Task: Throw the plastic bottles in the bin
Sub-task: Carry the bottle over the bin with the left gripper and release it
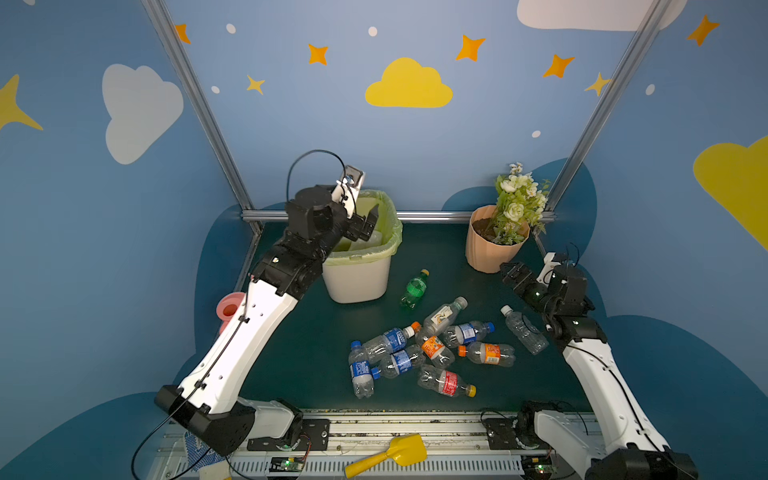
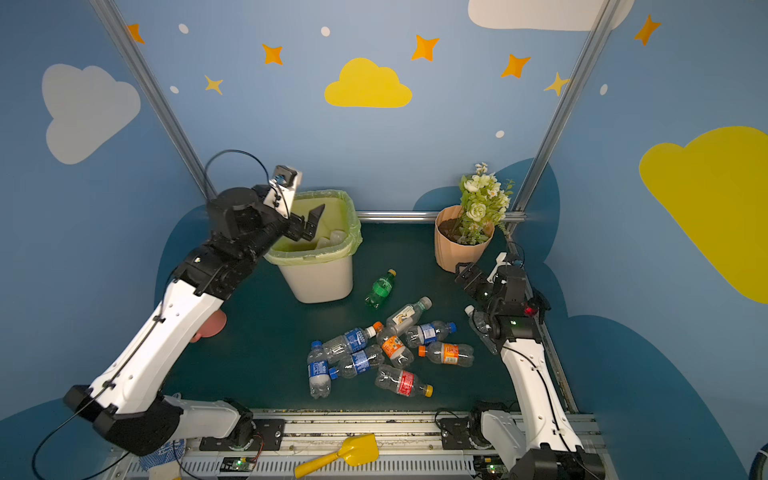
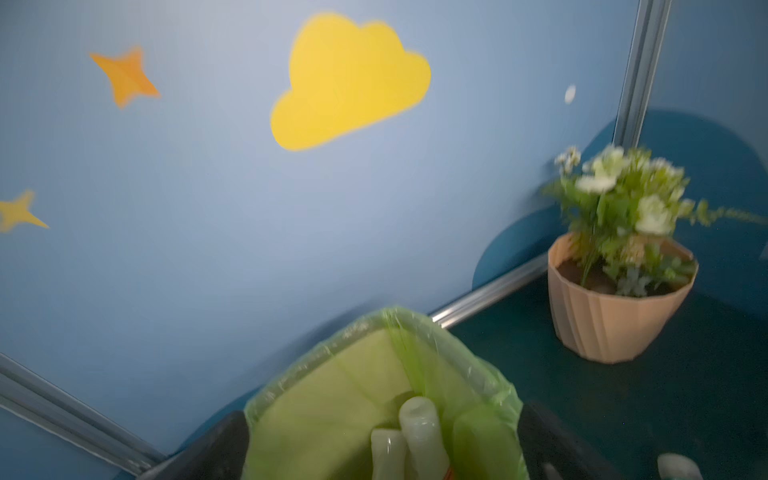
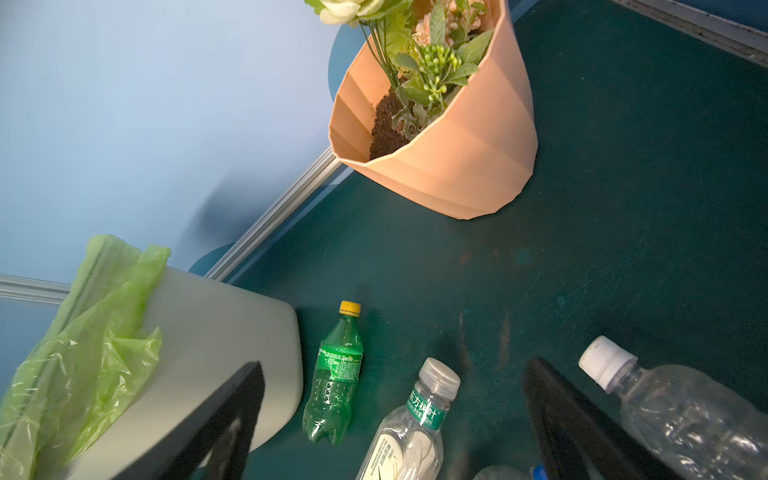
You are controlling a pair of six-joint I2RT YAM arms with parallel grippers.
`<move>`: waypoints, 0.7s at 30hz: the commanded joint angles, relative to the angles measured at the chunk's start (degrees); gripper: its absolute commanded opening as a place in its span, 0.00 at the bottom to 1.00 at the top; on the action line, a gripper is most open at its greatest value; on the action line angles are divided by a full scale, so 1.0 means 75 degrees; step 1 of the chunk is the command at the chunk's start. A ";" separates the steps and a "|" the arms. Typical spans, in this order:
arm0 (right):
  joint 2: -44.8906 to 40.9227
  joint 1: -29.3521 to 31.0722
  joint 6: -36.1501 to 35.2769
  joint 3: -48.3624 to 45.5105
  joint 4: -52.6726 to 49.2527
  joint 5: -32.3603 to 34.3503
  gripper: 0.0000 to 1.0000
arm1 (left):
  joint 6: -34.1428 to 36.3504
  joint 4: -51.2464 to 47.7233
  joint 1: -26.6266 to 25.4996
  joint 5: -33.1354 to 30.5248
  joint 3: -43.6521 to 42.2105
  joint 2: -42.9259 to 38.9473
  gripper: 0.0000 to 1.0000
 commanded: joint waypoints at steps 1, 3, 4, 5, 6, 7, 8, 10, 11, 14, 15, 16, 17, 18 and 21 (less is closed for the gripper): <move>-0.0153 -0.0022 -0.0028 -0.0008 -0.0047 0.0038 0.97 | 0.0238 0.0414 -0.0085 -0.0024 0.0609 -0.0719 1.00; -0.0188 -0.0025 -0.0026 -0.0038 -0.0065 0.0061 0.97 | 0.0265 0.0475 -0.0151 -0.0104 0.0523 -0.0888 1.00; -0.0211 -0.0025 -0.0026 -0.0051 -0.0096 0.0084 0.97 | 0.0228 0.0559 -0.0161 -0.0140 0.0356 -0.0990 1.00; -0.0228 -0.0021 -0.0026 -0.0040 -0.0129 0.0106 0.97 | 0.0187 0.0661 -0.0156 -0.0156 0.0161 -0.1094 1.00; -0.0246 -0.0025 -0.0026 -0.0038 -0.0152 0.0136 0.97 | 0.0132 0.0783 -0.0156 -0.0170 -0.0098 -0.1210 1.00; -0.0252 -0.0025 -0.0026 -0.0033 -0.0179 0.0155 0.97 | 0.0094 0.0867 -0.0154 -0.0193 -0.0342 -0.1308 1.00; -0.0249 -0.0021 -0.0026 -0.0028 -0.0218 0.0176 0.97 | 0.0024 0.0891 -0.0159 -0.0222 -0.0514 -0.1366 1.00; -0.0218 -0.0025 0.0007 0.0017 -0.0368 0.0230 0.97 | -0.0144 0.0784 -0.0167 -0.0241 -0.0816 -0.1460 1.00; -0.0189 -0.0025 0.0026 0.0050 -0.0472 0.0254 0.97 | -0.0239 0.0726 -0.0168 -0.0234 -0.0951 -0.1486 1.00; 0.0024 -0.0023 0.0102 0.0141 -0.0750 0.0129 0.96 | -0.0519 0.0608 -0.0184 -0.0204 -0.1484 -0.1667 1.00; 0.0163 -0.0022 0.0142 0.0212 -0.0879 -0.0026 0.96 | -0.0624 0.0582 -0.0202 -0.0206 -0.1715 -0.1746 1.00; 0.0336 0.0026 0.0185 0.0284 -0.1021 -0.0191 0.96 | -0.0713 0.0542 -0.0217 -0.0215 -0.1931 -0.1830 1.00; 0.0505 0.0077 0.0274 0.0331 -0.1133 -0.0303 0.95 | -0.0778 0.0494 -0.0253 -0.0249 -0.2115 -0.1878 1.00; 0.0707 0.0181 0.0341 0.0386 -0.1230 -0.0426 0.95 | -0.0849 0.0444 -0.0303 -0.0352 -0.2331 -0.1964 1.00; 0.1271 0.0689 0.0413 0.0587 -0.1658 -0.0337 0.94 | -0.0928 0.0360 -0.0508 -0.0613 -0.2923 -0.2172 1.00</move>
